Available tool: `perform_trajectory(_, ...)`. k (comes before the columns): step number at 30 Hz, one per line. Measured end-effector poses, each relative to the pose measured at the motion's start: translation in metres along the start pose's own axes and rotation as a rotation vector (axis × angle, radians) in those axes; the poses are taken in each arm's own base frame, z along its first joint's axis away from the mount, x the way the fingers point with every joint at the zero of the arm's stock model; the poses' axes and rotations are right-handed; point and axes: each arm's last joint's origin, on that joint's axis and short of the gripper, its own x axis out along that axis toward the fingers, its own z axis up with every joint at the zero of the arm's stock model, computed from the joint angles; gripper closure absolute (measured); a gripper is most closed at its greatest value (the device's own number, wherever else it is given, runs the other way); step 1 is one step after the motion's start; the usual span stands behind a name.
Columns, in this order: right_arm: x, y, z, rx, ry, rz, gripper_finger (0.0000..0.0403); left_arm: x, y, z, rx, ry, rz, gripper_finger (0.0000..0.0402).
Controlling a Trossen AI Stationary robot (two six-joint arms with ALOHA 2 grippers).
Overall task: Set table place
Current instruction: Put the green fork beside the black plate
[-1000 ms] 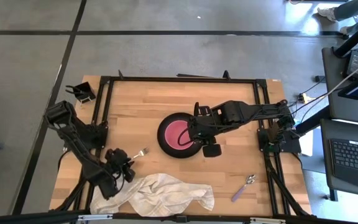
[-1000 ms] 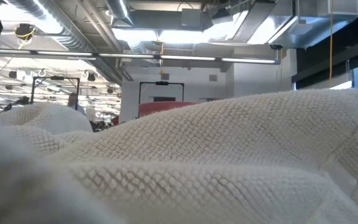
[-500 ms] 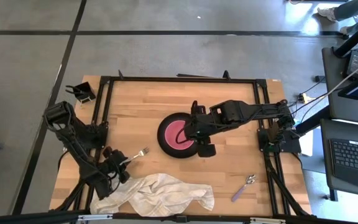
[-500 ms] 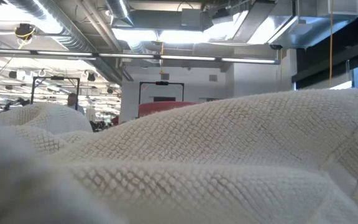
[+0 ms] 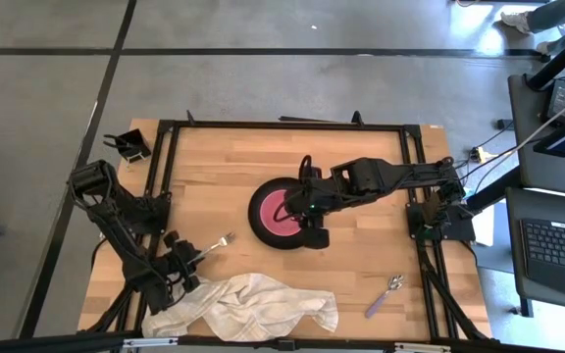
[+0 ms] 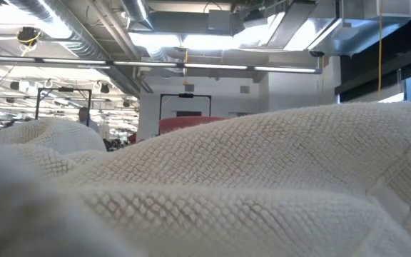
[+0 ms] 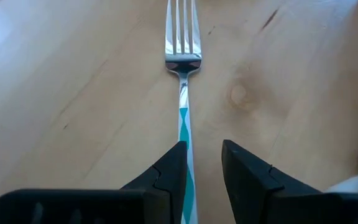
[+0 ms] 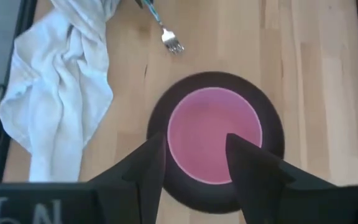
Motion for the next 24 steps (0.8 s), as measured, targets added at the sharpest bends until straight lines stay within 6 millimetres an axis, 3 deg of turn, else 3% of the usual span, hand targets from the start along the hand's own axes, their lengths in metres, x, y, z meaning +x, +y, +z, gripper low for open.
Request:
perform_trajectory(13,0.0,0.001,0.006,0.049,-0.06,0.018,0.0233,0.017,0.021,-0.011,-0.04,-0.083,-0.003,0.0308)
perform_trajectory(24,0.0,0.001,0.006,0.049,-0.065,0.02,0.0233,0.019,0.018,-0.01,-0.088,-0.157,-0.053,0.0308)
